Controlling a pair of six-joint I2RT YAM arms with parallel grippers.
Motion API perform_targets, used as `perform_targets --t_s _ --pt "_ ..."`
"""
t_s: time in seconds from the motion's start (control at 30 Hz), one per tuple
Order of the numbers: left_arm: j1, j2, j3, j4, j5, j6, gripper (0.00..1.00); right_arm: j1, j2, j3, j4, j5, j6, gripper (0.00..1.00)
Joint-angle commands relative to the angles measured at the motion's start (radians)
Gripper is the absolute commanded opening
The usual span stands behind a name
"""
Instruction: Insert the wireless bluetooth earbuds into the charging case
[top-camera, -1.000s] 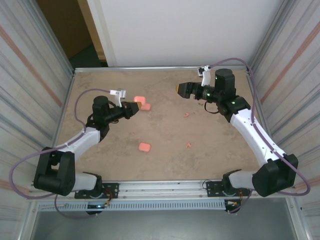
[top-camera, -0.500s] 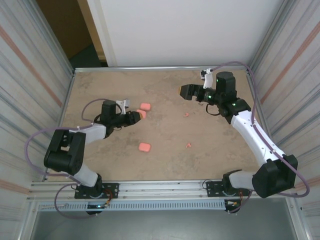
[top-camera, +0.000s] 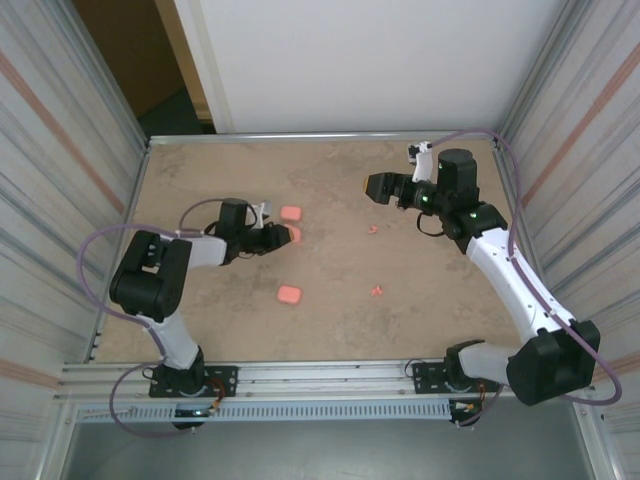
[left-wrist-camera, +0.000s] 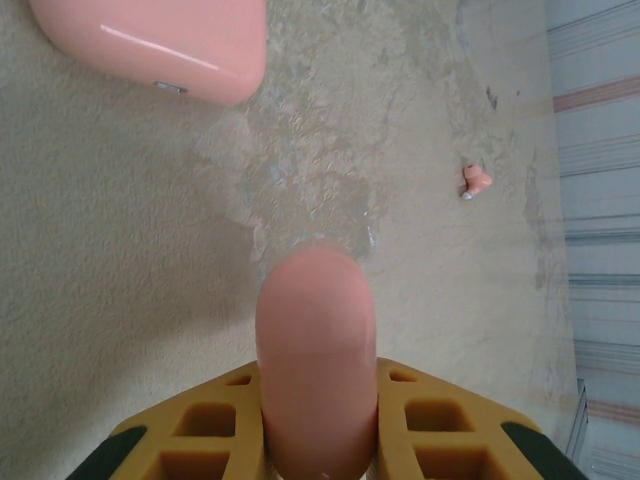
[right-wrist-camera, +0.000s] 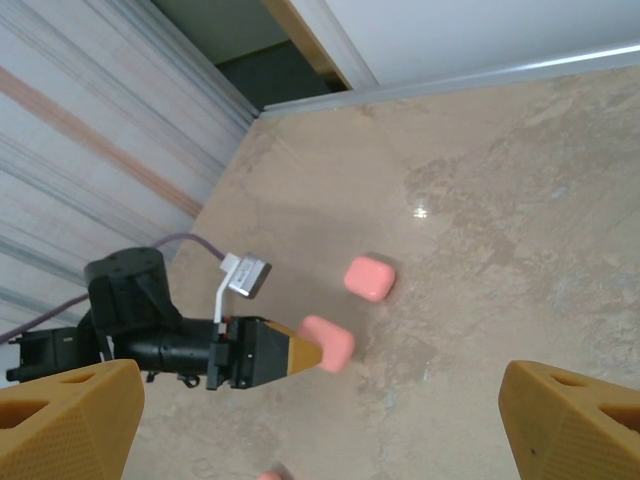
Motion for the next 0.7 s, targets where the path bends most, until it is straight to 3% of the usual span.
perform_targets --t_s 0.0,0.4,0.67 --pt "-0.004 0.022 0.025 -0.038 -0.019 0.014 0.06 -0.011 -0.032 -0.006 -0.014 0.017 -0.001 0.91" --pt "-0.004 0.034 0.026 -0.099 -0.046 0.071 0.34 -0.014 -0.036 -0.005 -0.021 0.020 -0.007 0.91" --pt "0.008 0.010 0.001 -0.107 -0.089 0.074 0.43 -0.014 -0.040 0.010 -0.037 0.032 -0.022 0.91"
